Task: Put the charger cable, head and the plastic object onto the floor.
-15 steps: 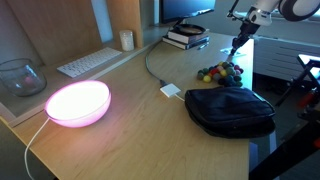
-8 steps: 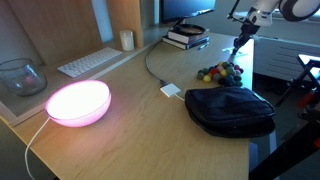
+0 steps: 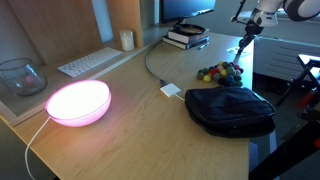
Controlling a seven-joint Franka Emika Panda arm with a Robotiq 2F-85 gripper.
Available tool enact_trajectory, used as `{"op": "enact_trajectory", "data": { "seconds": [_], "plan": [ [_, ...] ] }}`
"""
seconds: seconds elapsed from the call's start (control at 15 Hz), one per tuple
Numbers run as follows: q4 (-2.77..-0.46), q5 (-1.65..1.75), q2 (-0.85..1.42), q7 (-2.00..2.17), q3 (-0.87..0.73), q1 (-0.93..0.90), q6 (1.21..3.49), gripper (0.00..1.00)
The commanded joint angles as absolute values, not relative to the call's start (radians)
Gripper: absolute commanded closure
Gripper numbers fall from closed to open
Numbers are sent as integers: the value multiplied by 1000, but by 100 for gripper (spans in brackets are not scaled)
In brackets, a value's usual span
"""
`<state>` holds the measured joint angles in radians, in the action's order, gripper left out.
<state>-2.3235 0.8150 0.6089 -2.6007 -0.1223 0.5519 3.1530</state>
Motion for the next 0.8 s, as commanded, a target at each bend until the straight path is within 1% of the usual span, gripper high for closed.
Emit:
{"op": "enact_trajectory", "data": {
  "seconds": [0.0,0.47,0.73],
  "plan": [
    [-2348,895,654,-2604,-188,521,3153,100],
    [-2334,1012,685,-2603,-237,521,3177,100],
    [-2336,1054,699,-2592,-288,489,3219,99]
  ]
}}
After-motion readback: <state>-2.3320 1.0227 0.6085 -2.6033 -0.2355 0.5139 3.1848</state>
